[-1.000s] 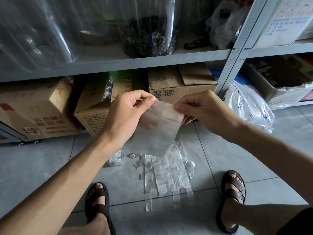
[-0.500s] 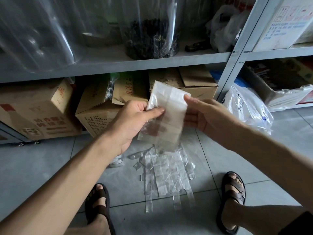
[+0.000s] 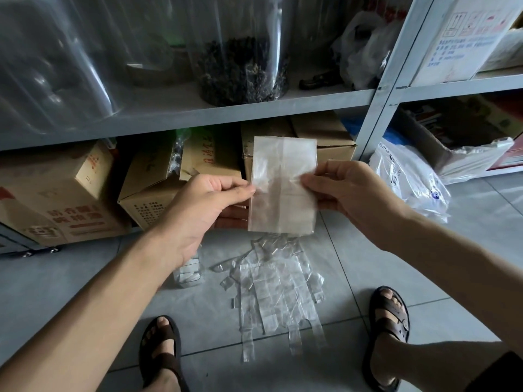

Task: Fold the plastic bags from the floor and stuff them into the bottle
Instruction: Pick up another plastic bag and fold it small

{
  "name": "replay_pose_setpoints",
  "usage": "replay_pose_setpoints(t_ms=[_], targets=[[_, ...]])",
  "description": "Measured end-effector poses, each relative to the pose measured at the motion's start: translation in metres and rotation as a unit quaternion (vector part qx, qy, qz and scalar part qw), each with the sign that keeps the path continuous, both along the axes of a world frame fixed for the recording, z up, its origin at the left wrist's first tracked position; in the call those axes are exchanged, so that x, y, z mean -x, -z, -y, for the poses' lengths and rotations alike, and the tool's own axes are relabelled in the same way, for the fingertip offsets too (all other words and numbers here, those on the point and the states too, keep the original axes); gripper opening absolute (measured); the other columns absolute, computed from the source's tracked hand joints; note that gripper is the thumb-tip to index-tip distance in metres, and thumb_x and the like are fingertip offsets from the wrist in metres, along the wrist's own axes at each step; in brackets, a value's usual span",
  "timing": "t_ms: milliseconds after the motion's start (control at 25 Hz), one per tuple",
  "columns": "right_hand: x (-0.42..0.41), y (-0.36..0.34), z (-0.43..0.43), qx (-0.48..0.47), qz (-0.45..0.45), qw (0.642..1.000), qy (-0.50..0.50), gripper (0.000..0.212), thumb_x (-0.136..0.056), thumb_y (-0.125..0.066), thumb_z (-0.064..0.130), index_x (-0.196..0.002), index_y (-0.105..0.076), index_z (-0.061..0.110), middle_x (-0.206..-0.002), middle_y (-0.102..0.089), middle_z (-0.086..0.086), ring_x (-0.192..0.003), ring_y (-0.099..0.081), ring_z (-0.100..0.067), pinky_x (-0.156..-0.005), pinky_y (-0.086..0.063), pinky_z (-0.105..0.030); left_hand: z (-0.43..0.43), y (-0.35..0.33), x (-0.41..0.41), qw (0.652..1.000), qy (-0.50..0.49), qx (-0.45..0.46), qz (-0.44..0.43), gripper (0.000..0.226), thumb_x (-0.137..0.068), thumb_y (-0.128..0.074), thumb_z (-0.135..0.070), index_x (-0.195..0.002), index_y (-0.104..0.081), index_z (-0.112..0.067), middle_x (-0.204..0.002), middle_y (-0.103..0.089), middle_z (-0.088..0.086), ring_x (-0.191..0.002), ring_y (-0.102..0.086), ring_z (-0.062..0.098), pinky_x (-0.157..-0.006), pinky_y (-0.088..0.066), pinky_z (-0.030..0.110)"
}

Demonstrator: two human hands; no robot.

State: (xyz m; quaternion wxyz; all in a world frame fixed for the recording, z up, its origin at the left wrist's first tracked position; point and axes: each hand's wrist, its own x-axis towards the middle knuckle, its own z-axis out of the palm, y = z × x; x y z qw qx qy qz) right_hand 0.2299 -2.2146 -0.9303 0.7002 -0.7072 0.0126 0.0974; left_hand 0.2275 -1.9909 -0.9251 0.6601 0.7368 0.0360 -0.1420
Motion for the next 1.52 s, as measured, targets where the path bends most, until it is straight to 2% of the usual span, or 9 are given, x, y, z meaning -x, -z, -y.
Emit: replay_pose_setpoints(t_ms=[80, 240, 360, 480, 680, 840, 1000, 1320, 1520], targets=[[0.0, -0.001, -0.001, 0.029, 0.017, 0.999, -0.012, 0.01, -0.094, -0.062, 0.007, -0.095, -0.072, 0.004, -0.096, -0.076, -0.012, -0.085, -0.072, -0.021, -0.079, -0.06, -0.03, 0.001, -0.002, 0.0, 1.0, 0.005, 0.014, -0.019, 0.02, -0.089, -0.068, -0.008, -0.076, -0.08, -0.016, -0.083, -0.078, 0.006, -0.073, -0.074, 0.012, -0.064, -0.059, 0.023], [0.003, -0.006, -0.004, 0.047, 0.034, 0.998, -0.027, 0.01, -0.094, -0.062, 0.006, -0.093, -0.072, 0.008, -0.091, -0.076, -0.008, -0.083, -0.072, -0.018, -0.076, -0.059, -0.027, 0.002, -0.003, 0.0, 0.999, 0.015, 0.011, -0.028, 0.01, -0.089, -0.068, -0.011, -0.089, -0.078, -0.013, -0.093, -0.078, 0.007, -0.083, -0.074, 0.013, -0.08, -0.056, 0.029], [0.005, -0.008, -0.003, 0.047, 0.038, 0.997, -0.045, 0.011, -0.095, -0.061, 0.004, -0.091, -0.07, 0.008, -0.089, -0.074, -0.009, -0.081, -0.071, -0.018, -0.076, -0.059, -0.028, 0.004, -0.004, 0.004, 0.996, 0.019, 0.052, -0.069, 0.013, -0.088, -0.067, -0.006, -0.098, -0.075, -0.004, -0.093, -0.077, 0.013, -0.073, -0.074, 0.014, -0.062, -0.059, 0.024], [0.006, -0.009, -0.002, 0.036, 0.036, 0.997, -0.051, 0.008, -0.095, -0.061, 0.004, -0.093, -0.069, 0.005, -0.087, -0.074, -0.008, -0.078, -0.07, -0.016, -0.072, -0.06, -0.027, 0.006, -0.006, 0.007, 0.995, 0.02, 0.068, -0.075, 0.013, -0.087, -0.065, 0.0, -0.097, -0.072, 0.003, -0.083, -0.077, 0.014, -0.063, -0.074, 0.015, -0.05, -0.056, 0.021], [0.01, -0.008, -0.003, 0.03, 0.019, 0.996, -0.082, 0.017, -0.094, -0.063, 0.008, -0.109, -0.07, 0.003, -0.097, -0.077, -0.01, -0.087, -0.074, -0.021, -0.072, -0.058, -0.026, 0.002, -0.005, 0.006, 0.998, 0.005, 0.045, -0.038, 0.01, -0.079, -0.071, -0.005, -0.086, -0.077, -0.003, -0.081, -0.077, 0.012, -0.064, -0.073, 0.013, -0.054, -0.054, 0.017], [0.009, -0.009, -0.003, 0.036, 0.037, 0.997, -0.064, 0.008, -0.092, -0.063, 0.003, -0.093, -0.071, 0.002, -0.083, -0.075, -0.004, -0.075, -0.072, -0.013, -0.068, -0.057, -0.022, 0.001, -0.004, 0.005, 0.998, -0.002, 0.051, -0.045, 0.019, -0.073, -0.074, -0.007, -0.091, -0.076, -0.001, -0.082, -0.077, 0.01, -0.068, -0.073, 0.012, -0.055, -0.055, 0.018], [0.008, -0.008, -0.003, 0.052, 0.038, 0.996, -0.068, 0.011, -0.092, -0.064, 0.003, -0.1, -0.07, -0.003, -0.086, -0.076, -0.007, -0.077, -0.073, -0.016, -0.07, -0.058, -0.025, 0.002, -0.007, 0.007, 0.997, 0.004, 0.068, -0.04, 0.02, -0.08, -0.072, -0.008, -0.097, -0.075, 0.001, -0.091, -0.078, 0.011, -0.076, -0.074, 0.013, -0.063, -0.059, 0.022], [0.011, -0.01, -0.003, 0.039, 0.015, 0.996, -0.082, 0.017, -0.091, -0.065, 0.006, -0.106, -0.069, 0.0, -0.094, -0.077, -0.011, -0.082, -0.074, -0.019, -0.069, -0.057, -0.023, 0.004, -0.008, 0.007, 0.996, -0.028, 0.079, -0.036, 0.008, -0.085, -0.068, 0.0, -0.091, -0.073, -0.002, -0.075, -0.076, 0.005, -0.061, -0.071, 0.009, -0.049, -0.053, 0.018], [0.01, -0.011, -0.002, 0.021, 0.001, 0.998, -0.067, 0.008, -0.091, -0.064, 0.001, -0.087, -0.069, 0.005, -0.076, -0.072, -0.004, -0.066, -0.068, -0.011, -0.062, -0.055, -0.02, 0.002, -0.009, 0.008, 0.996, -0.029, 0.073, -0.04, 0.011, -0.077, -0.072, -0.005, -0.088, -0.075, -0.004, -0.075, -0.076, 0.007, -0.06, -0.072, 0.012, -0.048, -0.054, 0.02]])
